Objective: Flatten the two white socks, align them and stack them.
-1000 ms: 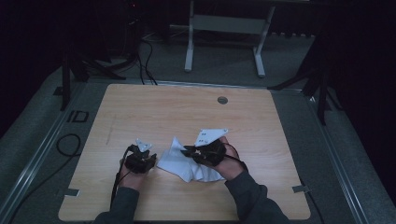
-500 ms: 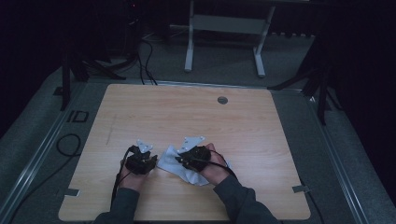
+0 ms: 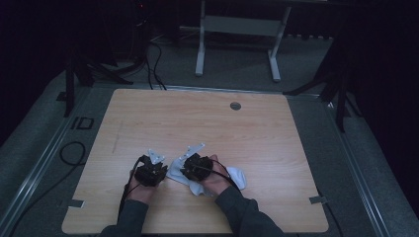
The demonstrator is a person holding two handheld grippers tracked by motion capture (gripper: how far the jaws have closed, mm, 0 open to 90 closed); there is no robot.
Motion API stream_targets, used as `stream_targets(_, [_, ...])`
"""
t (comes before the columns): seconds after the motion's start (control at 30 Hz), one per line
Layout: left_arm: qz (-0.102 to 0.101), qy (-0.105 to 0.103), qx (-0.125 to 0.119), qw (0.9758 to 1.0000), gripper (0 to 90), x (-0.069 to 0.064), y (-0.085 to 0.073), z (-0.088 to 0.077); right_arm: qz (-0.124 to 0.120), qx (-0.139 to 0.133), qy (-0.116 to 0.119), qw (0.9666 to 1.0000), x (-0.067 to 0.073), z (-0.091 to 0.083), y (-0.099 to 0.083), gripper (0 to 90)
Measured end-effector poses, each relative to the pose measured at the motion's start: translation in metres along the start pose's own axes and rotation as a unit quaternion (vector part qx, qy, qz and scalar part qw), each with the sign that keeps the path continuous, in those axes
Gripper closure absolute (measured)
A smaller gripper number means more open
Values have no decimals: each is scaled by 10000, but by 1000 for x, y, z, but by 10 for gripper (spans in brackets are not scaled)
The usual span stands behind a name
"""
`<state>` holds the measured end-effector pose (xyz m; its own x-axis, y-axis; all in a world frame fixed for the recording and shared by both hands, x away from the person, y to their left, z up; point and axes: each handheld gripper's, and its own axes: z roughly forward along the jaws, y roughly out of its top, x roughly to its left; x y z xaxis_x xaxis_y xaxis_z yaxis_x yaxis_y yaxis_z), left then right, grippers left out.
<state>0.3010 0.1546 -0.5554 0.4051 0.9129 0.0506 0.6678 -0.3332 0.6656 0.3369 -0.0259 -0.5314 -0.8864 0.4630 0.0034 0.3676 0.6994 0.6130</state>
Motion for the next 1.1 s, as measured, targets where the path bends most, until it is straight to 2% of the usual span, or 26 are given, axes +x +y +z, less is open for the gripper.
stream_targets(0.23, [109, -97, 21, 9999, 846, -3, 0, -1, 253, -49, 83, 9996, 0, 3, 1, 805])
stream_targets(0.47, [108, -118, 35, 9999, 853, -4, 0, -1, 296, 2, 88, 9995, 5, 5, 4, 805])
stream_targets(0.63, [80, -77, 64, 9999, 843, -2, 0, -2, 466, 78, 113, 9988, 3, 14, 0, 805])
stream_targets(0.77, [-15, -152, -94, 9998, 844, -1, -1, -10, 490, 70, 120, 9987, 2, 14, -1, 806])
stream_targets(0.9, [79, -260, -222, 9994, 847, -8, -1, -16, 527, 55, 129, 9985, 2, 15, -2, 807])
stream_targets(0.97, [153, -245, -257, 9993, 847, -11, 0, -16, 527, 50, 131, 9985, 2, 15, -2, 807])
stream_targets(1.1, [163, -219, -372, 9989, 847, -14, 2, -17, 523, 26, 132, 9985, 2, 16, -3, 806])
